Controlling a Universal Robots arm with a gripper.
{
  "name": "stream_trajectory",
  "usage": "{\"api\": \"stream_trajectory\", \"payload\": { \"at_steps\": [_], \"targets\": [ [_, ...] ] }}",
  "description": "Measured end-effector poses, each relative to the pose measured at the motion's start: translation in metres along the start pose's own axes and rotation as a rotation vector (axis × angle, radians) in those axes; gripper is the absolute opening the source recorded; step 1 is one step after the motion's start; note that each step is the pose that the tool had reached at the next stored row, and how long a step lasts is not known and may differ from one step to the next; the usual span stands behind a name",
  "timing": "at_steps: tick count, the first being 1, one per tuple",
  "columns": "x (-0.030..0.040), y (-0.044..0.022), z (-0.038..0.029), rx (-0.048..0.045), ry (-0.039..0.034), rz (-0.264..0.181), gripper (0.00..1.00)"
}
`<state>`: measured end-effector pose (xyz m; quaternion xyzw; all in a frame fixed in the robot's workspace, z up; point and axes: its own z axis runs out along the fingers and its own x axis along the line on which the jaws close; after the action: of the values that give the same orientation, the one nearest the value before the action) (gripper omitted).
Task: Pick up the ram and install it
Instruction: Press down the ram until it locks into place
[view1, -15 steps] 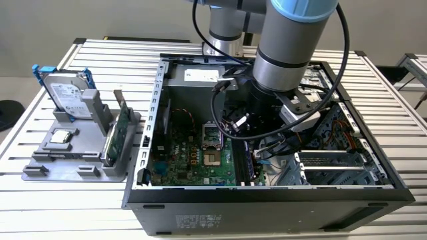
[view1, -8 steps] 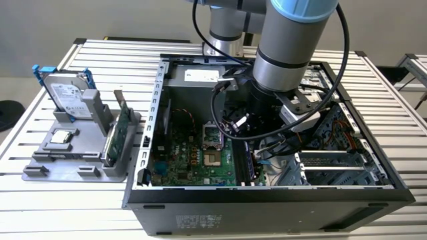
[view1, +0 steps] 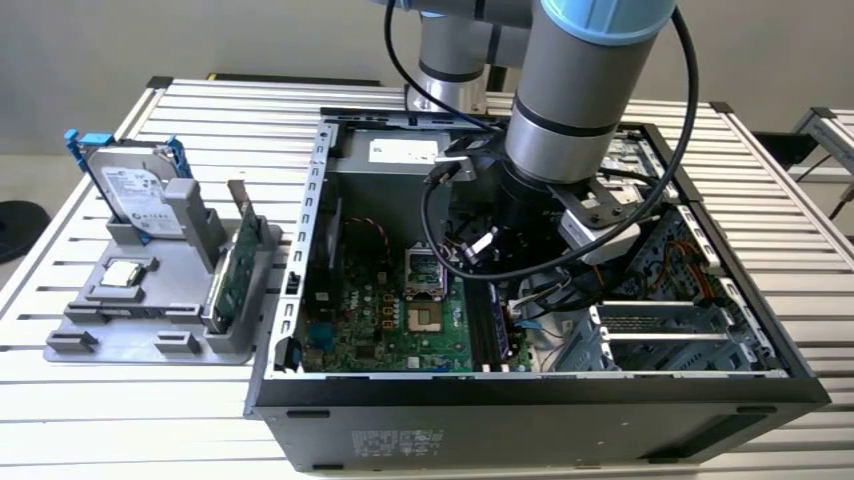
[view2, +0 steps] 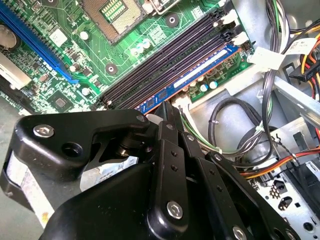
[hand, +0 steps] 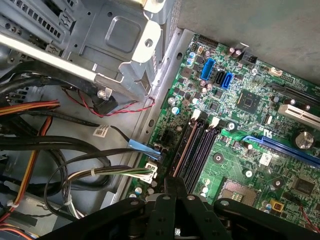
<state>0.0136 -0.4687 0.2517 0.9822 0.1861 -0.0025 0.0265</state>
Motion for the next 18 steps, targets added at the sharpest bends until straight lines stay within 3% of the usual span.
{"api": "stream_trajectory", "payload": {
  "at_steps": [18],
  "targets": [
    [-0.0005, -0.0002, 0.0, 0.0, 0.0, 0.0, 0.0]
  ]
}}
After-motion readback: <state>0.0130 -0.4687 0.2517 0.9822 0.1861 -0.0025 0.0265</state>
